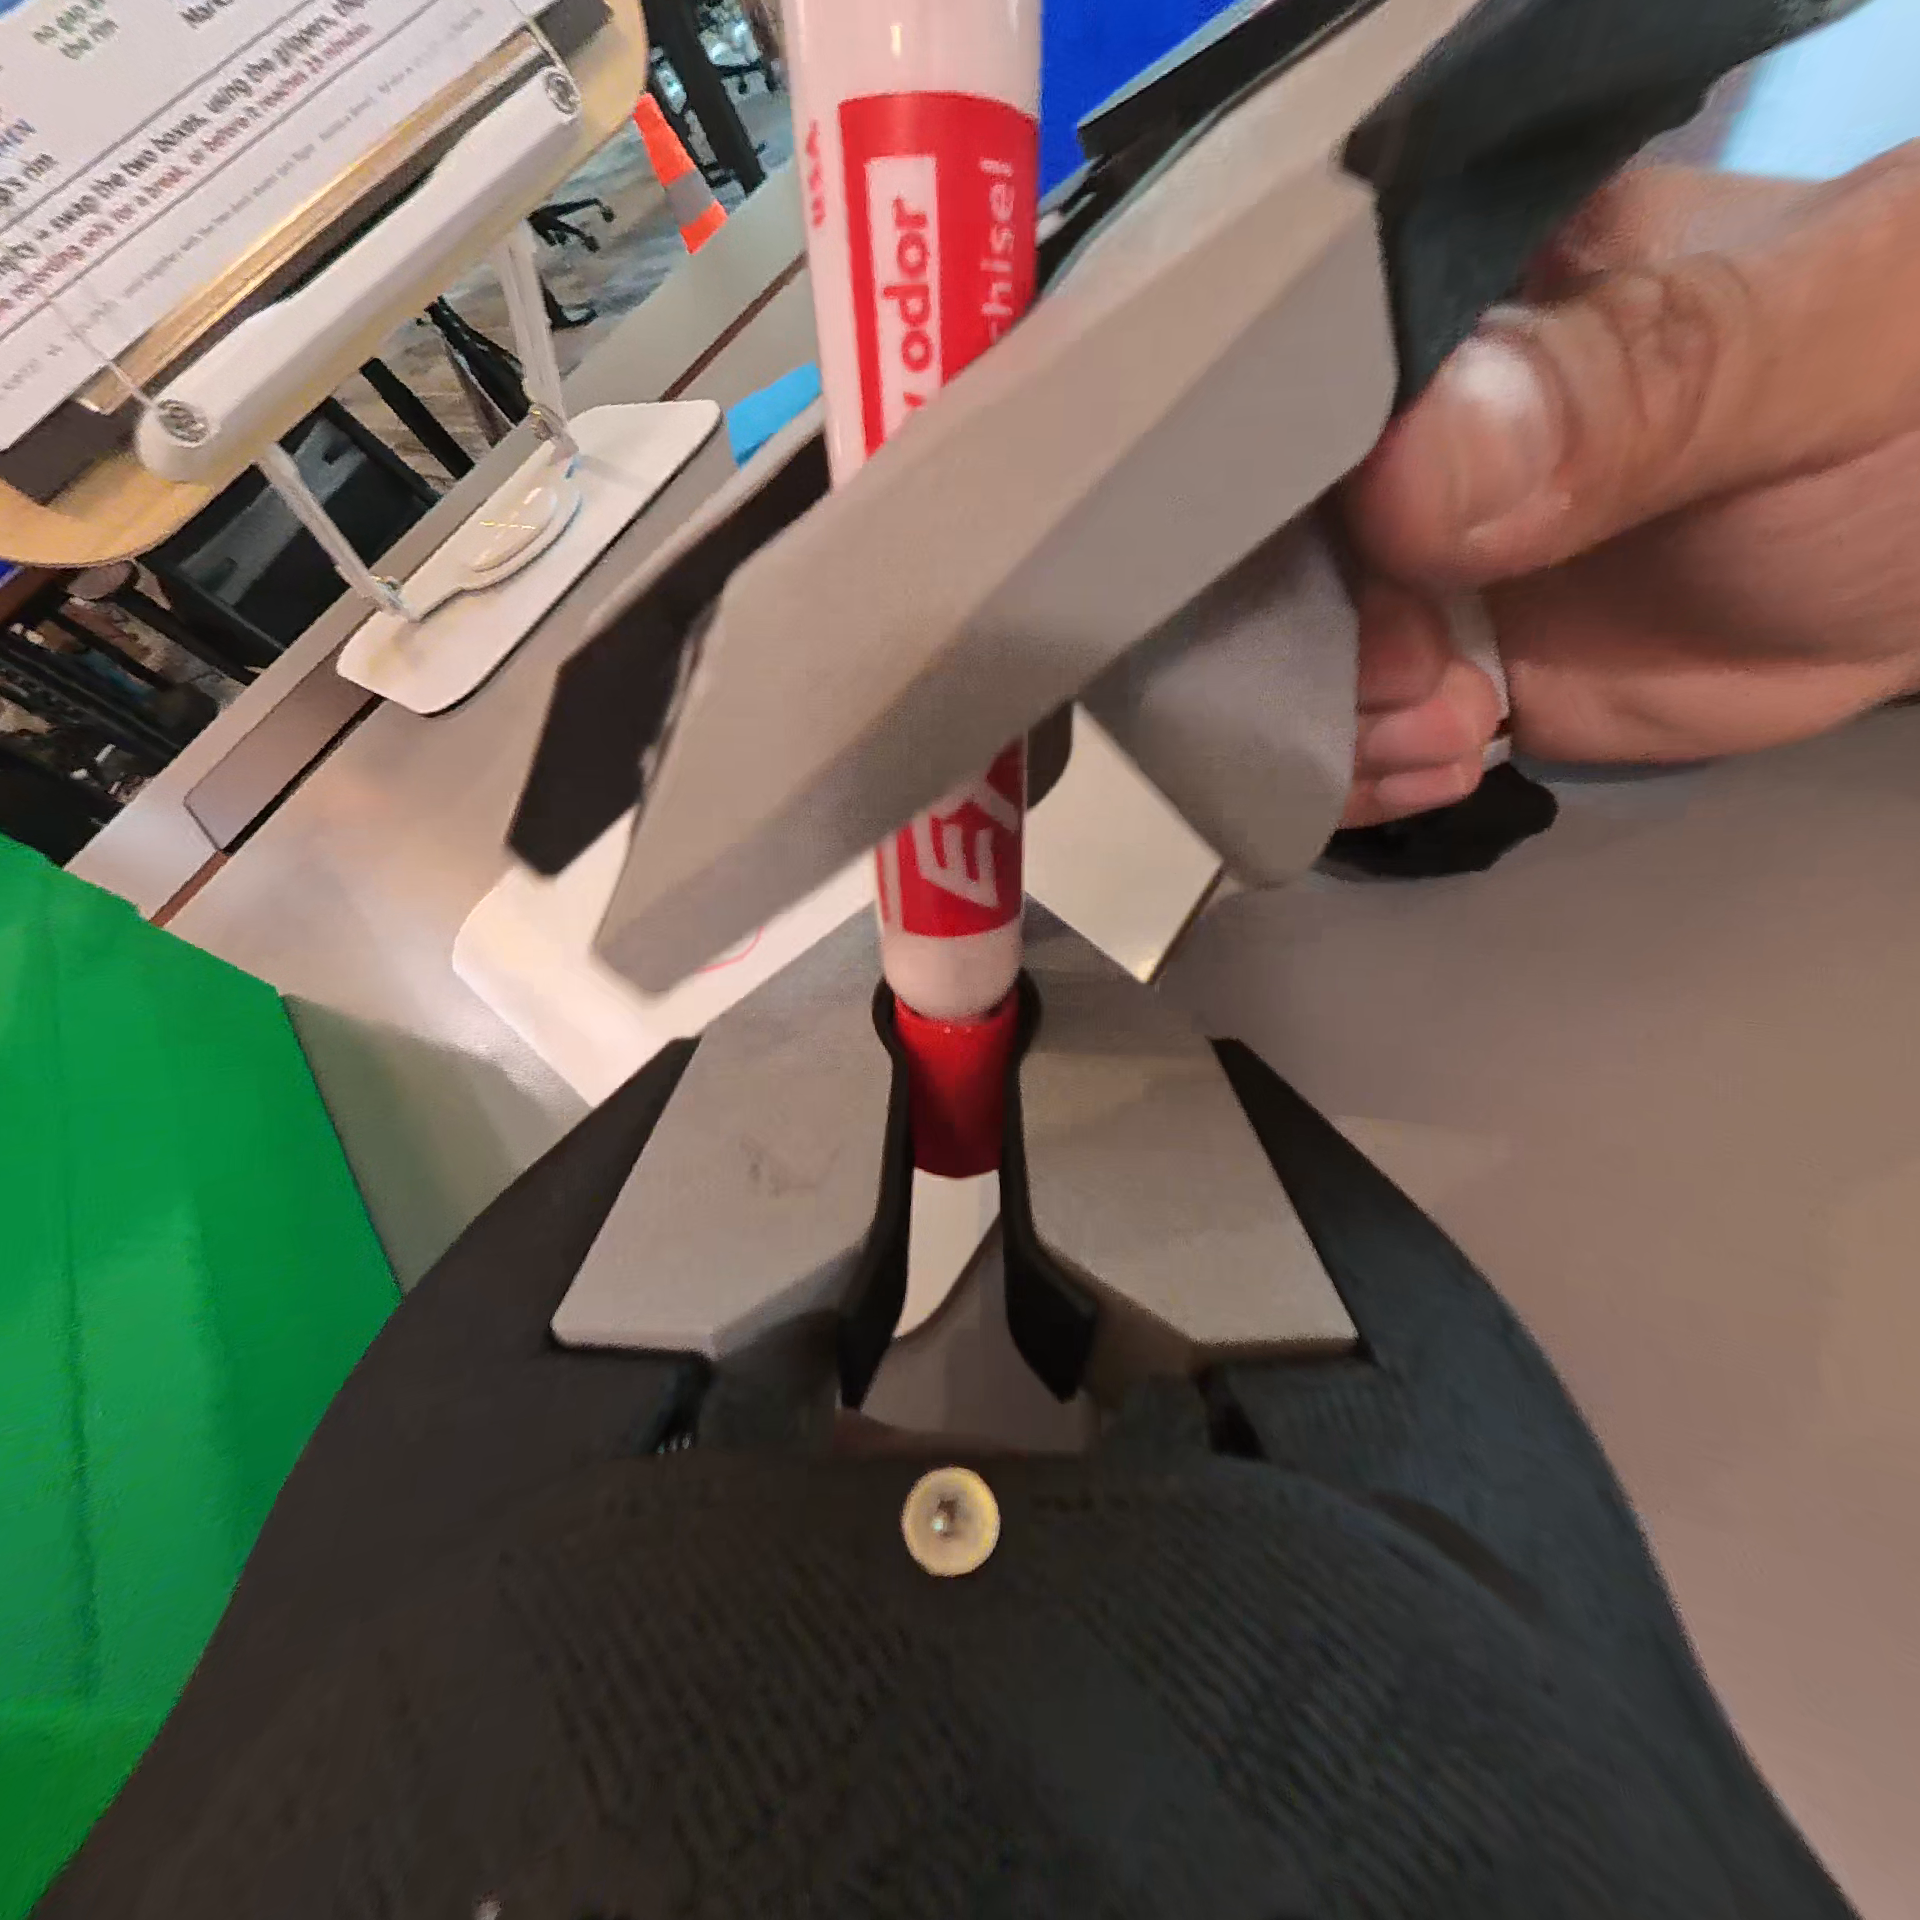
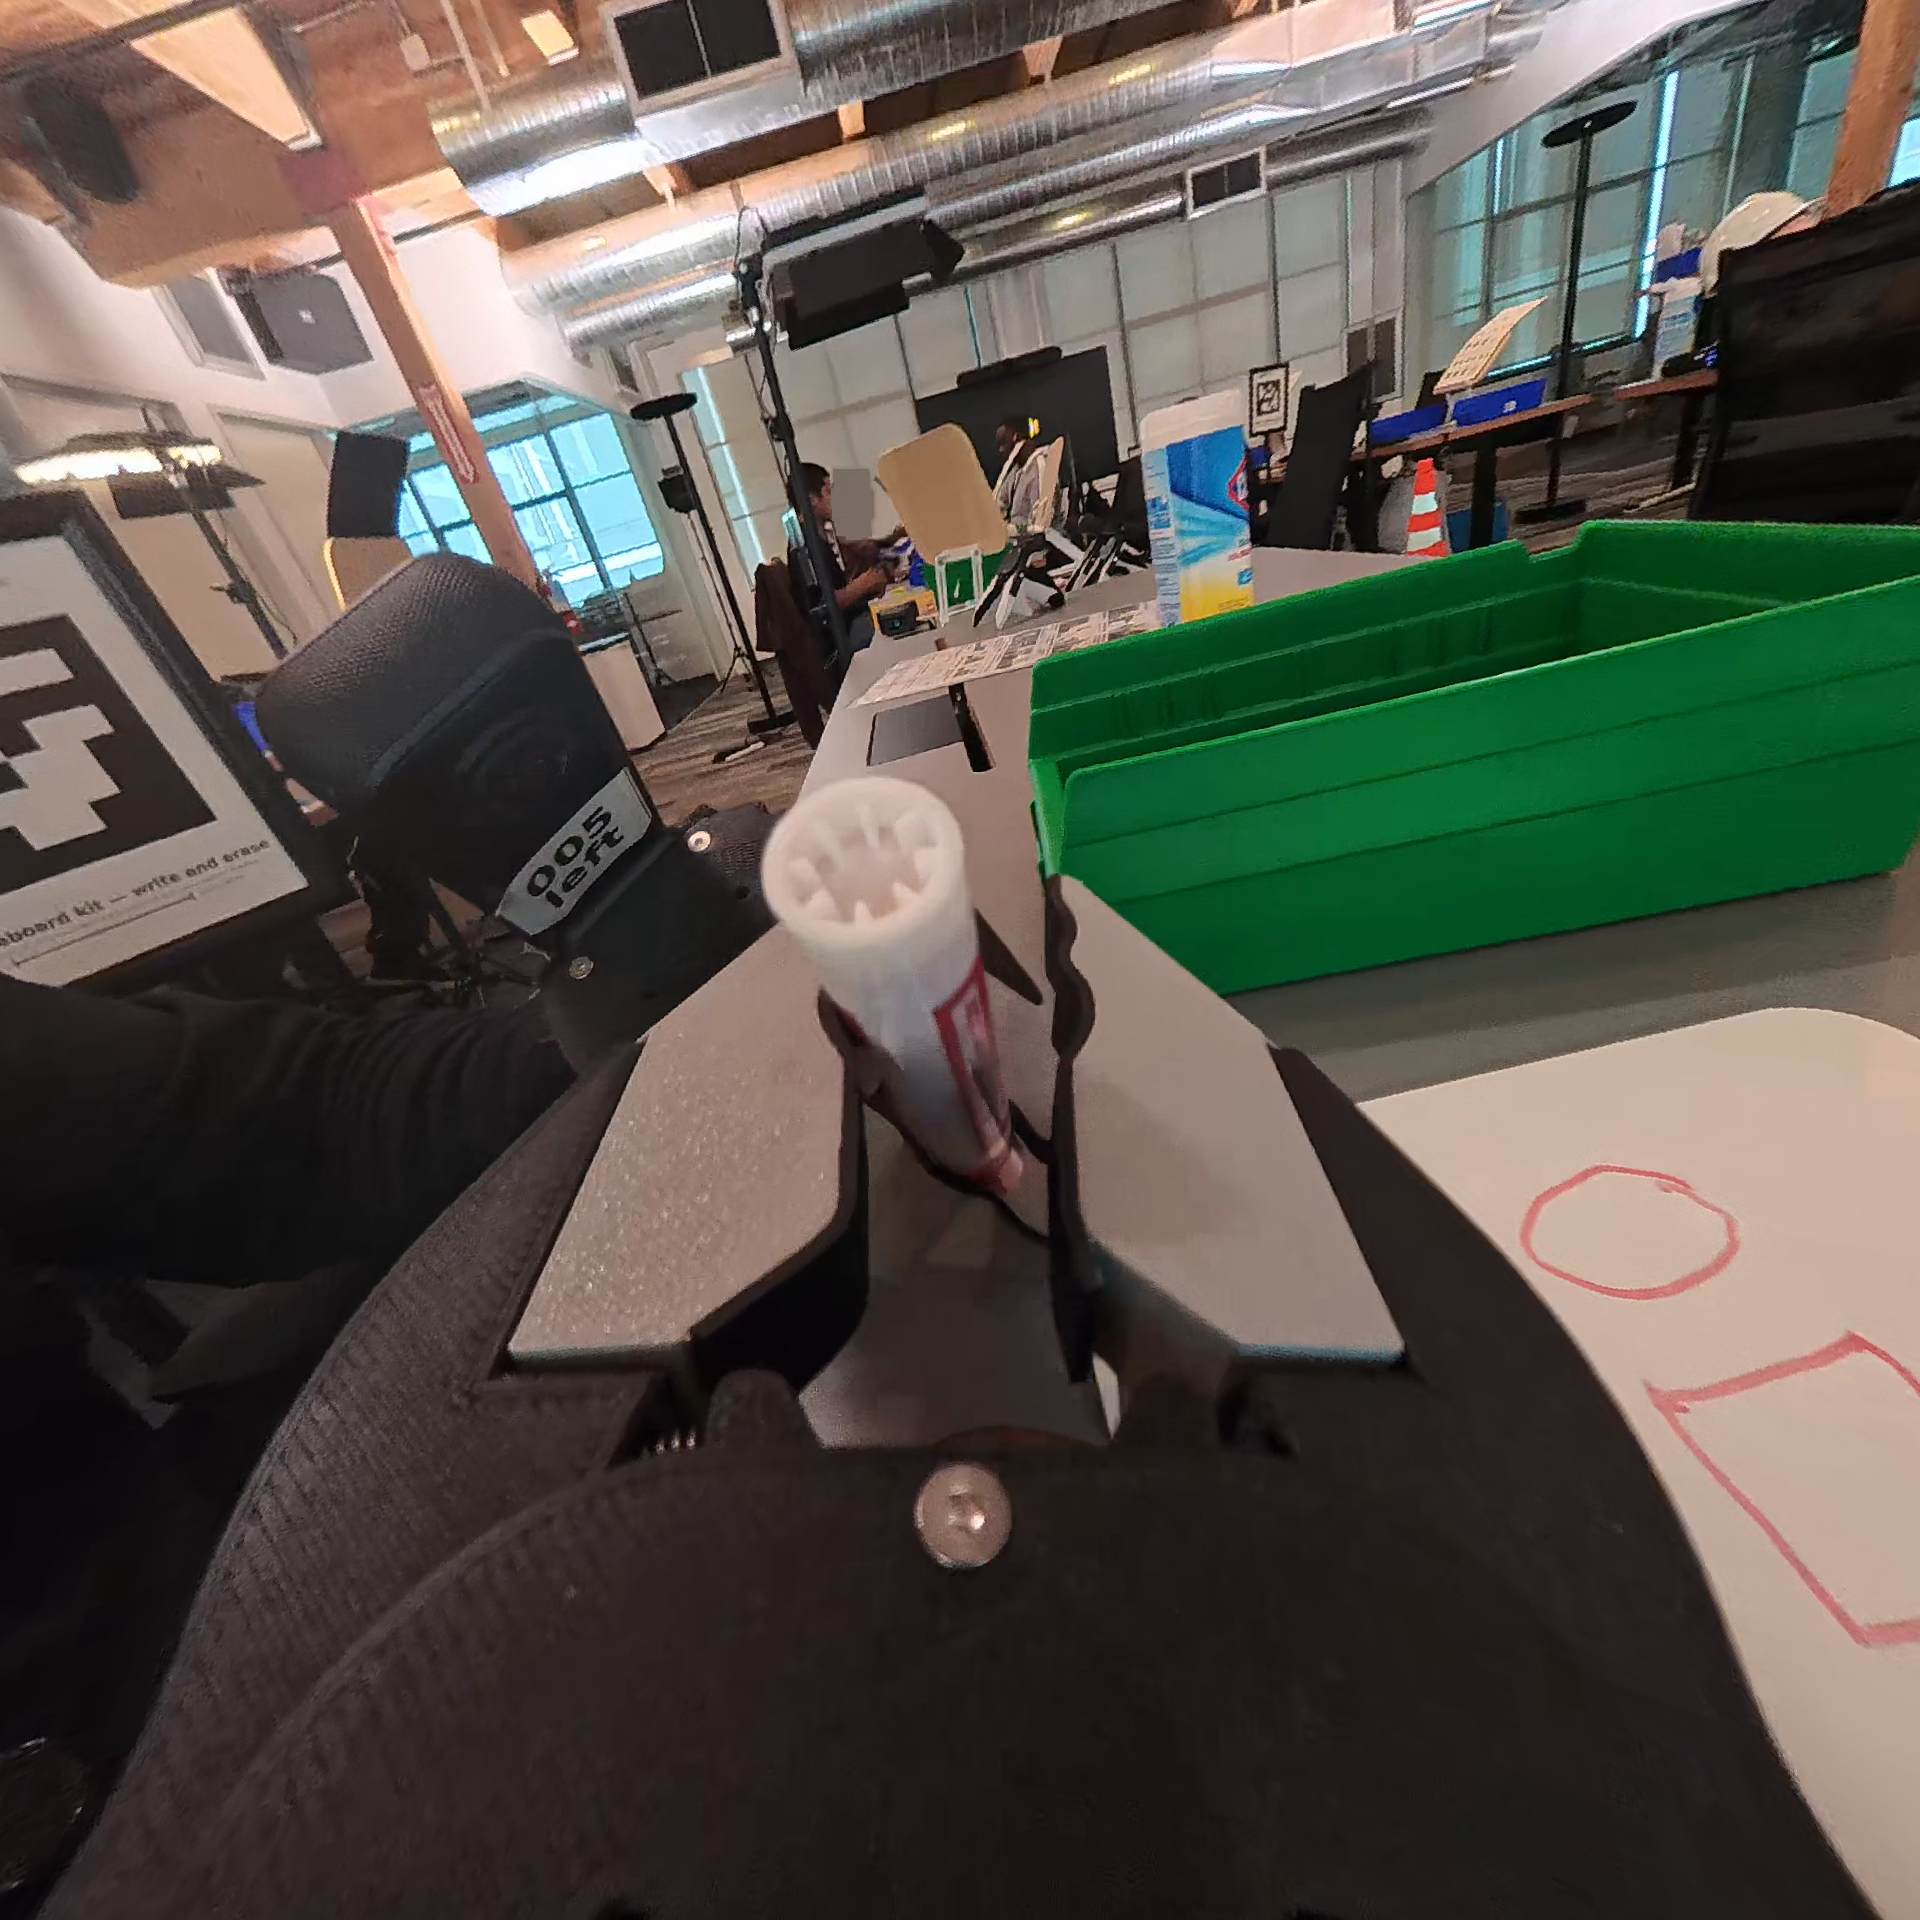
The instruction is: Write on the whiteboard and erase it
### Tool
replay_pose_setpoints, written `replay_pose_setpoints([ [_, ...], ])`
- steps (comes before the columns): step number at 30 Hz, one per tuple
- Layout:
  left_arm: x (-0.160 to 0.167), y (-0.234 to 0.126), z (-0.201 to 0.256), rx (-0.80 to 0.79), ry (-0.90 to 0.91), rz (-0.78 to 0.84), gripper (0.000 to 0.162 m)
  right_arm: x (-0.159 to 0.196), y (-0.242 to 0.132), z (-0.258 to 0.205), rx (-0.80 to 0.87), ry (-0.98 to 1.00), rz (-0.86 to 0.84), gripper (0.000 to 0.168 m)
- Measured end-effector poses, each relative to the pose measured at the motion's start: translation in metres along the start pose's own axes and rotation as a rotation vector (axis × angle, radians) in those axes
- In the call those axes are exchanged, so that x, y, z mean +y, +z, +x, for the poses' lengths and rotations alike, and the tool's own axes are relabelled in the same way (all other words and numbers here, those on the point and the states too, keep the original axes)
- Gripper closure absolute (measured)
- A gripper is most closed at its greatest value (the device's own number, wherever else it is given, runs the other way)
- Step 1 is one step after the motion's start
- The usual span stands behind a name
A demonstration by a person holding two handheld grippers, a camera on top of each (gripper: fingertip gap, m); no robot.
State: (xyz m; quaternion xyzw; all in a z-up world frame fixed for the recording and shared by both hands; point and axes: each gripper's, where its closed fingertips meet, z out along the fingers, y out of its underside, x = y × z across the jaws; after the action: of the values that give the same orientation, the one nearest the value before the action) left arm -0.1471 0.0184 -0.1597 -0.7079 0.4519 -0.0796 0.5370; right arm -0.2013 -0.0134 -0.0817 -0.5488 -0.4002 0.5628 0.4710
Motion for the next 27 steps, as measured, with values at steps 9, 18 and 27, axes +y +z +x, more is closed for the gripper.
replay_pose_setpoints([
  [9, 0.012, -0.001, -0.023, -0.147, 0.094, -0.044, 0.155, -0.022, -0.034, 0.01, 0.032, -0.07, 0.0, 0.132],
  [18, 0.024, 0.003, -0.032, -0.278, 0.298, -0.129, 0.154, -0.007, -0.064, 0.006, 0.058, -0.296, -0.224, 0.133],
  [27, 0.023, 0.007, -0.032, -0.435, 0.609, -0.215, 0.154, 0.039, -0.065, 0.018, 0.134, -0.45, -0.49, 0.131],
])
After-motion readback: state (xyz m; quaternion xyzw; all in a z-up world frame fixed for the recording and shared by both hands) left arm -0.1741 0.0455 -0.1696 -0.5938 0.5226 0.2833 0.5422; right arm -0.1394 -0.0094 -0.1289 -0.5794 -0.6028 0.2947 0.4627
